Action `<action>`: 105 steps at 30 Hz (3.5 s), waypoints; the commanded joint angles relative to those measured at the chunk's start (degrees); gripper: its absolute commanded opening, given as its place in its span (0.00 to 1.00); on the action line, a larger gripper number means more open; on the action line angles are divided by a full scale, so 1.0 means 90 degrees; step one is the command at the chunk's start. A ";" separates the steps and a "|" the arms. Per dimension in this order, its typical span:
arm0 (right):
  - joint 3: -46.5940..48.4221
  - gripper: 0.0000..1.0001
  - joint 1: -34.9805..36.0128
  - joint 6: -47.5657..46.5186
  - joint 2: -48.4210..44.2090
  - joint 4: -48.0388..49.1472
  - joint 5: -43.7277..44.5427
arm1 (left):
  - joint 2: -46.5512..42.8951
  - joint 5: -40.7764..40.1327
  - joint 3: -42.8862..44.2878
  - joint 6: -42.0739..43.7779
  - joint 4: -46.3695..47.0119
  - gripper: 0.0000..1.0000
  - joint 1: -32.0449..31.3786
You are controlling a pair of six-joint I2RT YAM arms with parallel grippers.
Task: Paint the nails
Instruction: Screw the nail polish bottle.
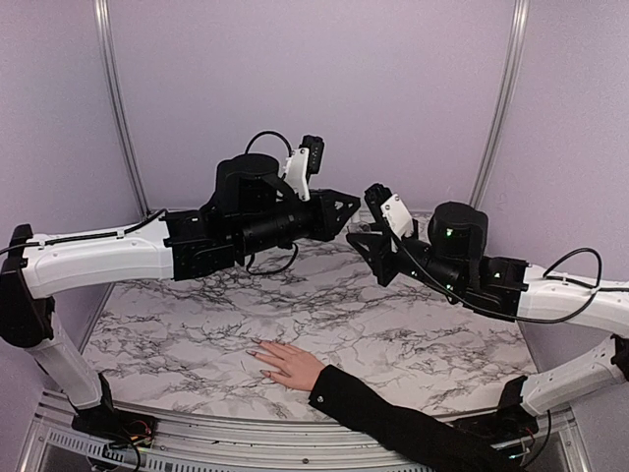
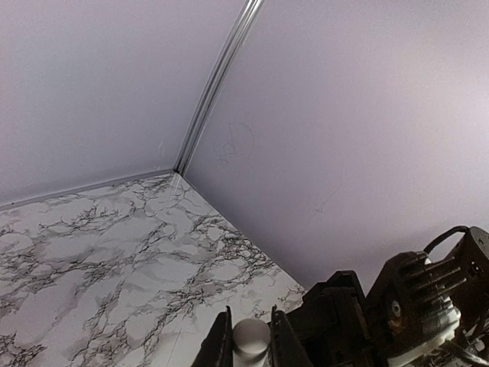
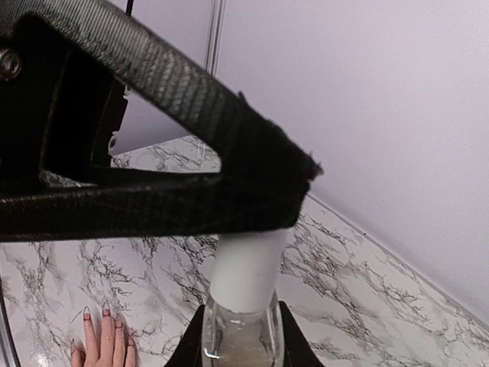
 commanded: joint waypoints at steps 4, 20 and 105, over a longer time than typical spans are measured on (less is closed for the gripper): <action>0.0805 0.00 -0.0568 0.0349 -0.0218 0.0499 -0.2642 | -0.0253 0.2030 -0.0487 0.0555 0.0178 0.00 0.0002; 0.0938 0.00 -0.0624 0.0354 -0.0399 0.0755 -0.4778 | -0.0792 0.3946 -0.1333 0.0858 0.0982 0.00 0.0573; 0.2344 0.00 -0.0975 0.0611 -0.0070 0.0705 -0.6610 | -0.0028 0.5598 -0.0647 0.1935 0.0433 0.00 0.0609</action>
